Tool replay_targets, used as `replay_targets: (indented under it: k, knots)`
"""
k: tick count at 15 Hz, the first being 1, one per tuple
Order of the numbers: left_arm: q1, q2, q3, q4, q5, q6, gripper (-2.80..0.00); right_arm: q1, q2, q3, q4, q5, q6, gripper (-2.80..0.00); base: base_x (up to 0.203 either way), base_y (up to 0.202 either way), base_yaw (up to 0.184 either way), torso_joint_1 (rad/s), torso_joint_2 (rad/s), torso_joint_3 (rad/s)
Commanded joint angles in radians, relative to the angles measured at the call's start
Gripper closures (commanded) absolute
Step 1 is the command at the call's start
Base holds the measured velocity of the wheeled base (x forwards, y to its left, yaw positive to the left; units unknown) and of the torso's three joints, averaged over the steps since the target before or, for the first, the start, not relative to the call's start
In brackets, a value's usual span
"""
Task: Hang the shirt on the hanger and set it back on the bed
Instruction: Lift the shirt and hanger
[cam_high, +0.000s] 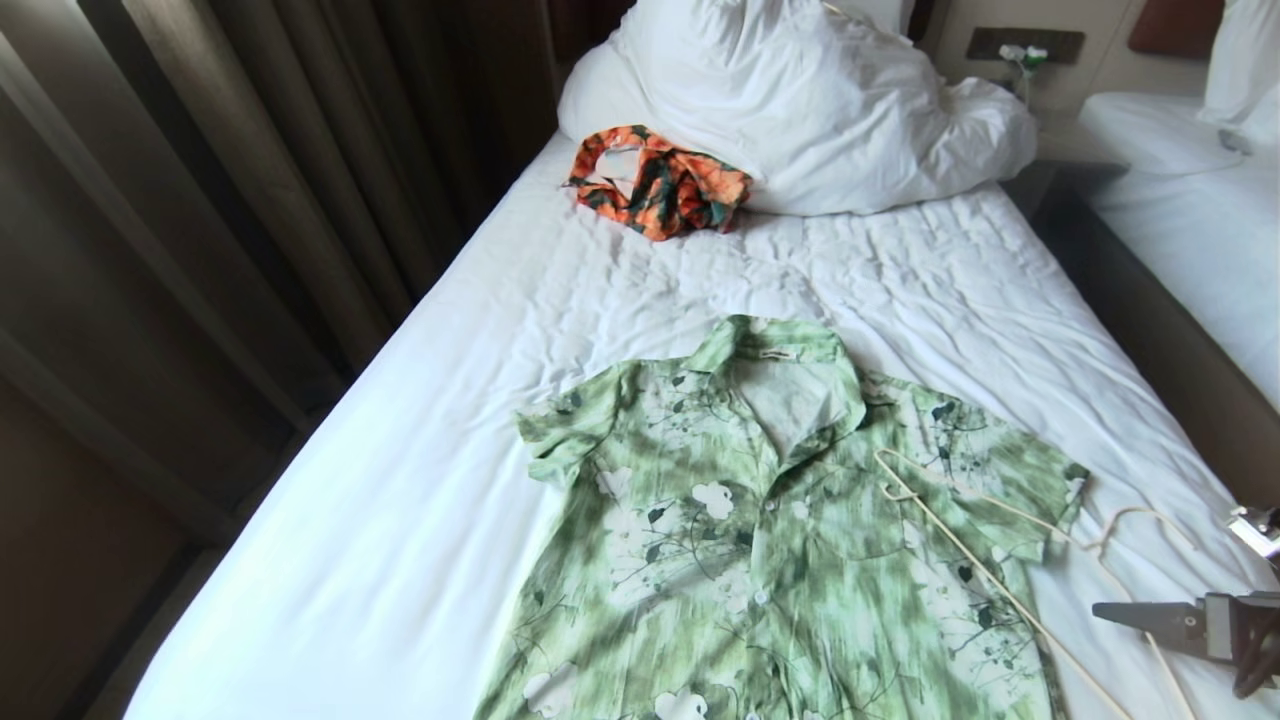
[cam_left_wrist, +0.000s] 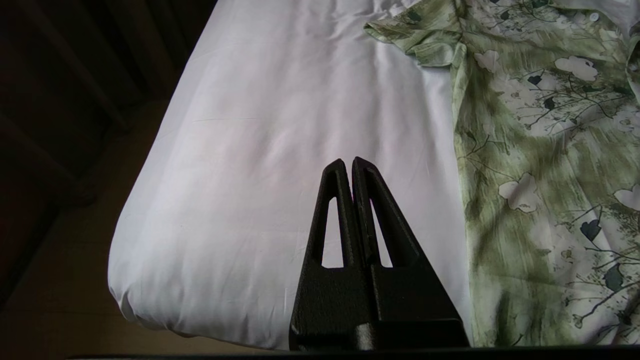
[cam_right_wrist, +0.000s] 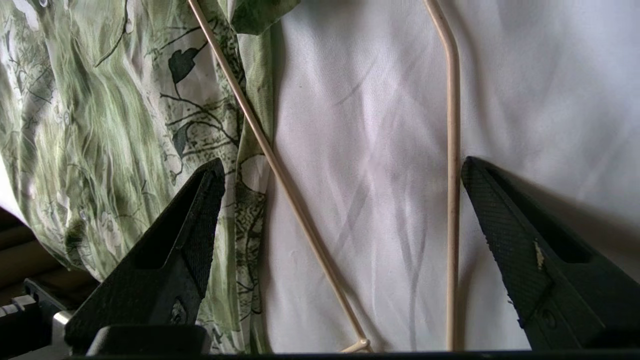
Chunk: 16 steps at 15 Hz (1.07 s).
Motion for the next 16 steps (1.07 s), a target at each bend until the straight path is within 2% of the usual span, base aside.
replay_targets:
  k: [1,3,5,9,13,16]
  knots:
    - [0.000,0.001,0.000,0.000,-0.001,0.000,0.00,-0.003,0.013,0.050,-0.103,0.005,-0.002,-2.80,0.000,0.000,0.000,0.000,0.00,0.000]
    - [0.000,0.001,0.000,0.000,0.000,0.000,0.00,0.003,0.050,0.113,-0.256,0.007,-0.002,-2.80,0.000,0.000,0.000,0.000,0.00,0.000]
    - [0.000,0.001,0.000,0.000,-0.001,0.000,0.00,0.037,0.069,0.159,-0.344,0.019,0.000,-2.80,0.000,0.000,0.000,0.000,0.00,0.000]
    - [0.000,0.001,0.000,0.000,0.000,0.000,0.00,0.064,0.098,0.182,-0.418,0.037,0.000,-2.80,0.000,0.000,0.000,0.000,0.00,0.000]
    - [0.000,0.001,0.000,0.000,0.000,0.000,0.00,0.093,0.110,0.183,-0.431,0.055,0.006,-2.80,0.000,0.000,0.000,0.000,0.00,0.000]
    - [0.000,0.001,0.000,0.000,0.000,0.000,0.00,0.115,0.160,0.187,-0.524,0.055,0.006,-2.80,0.000,0.000,0.000,0.000,0.00,0.000]
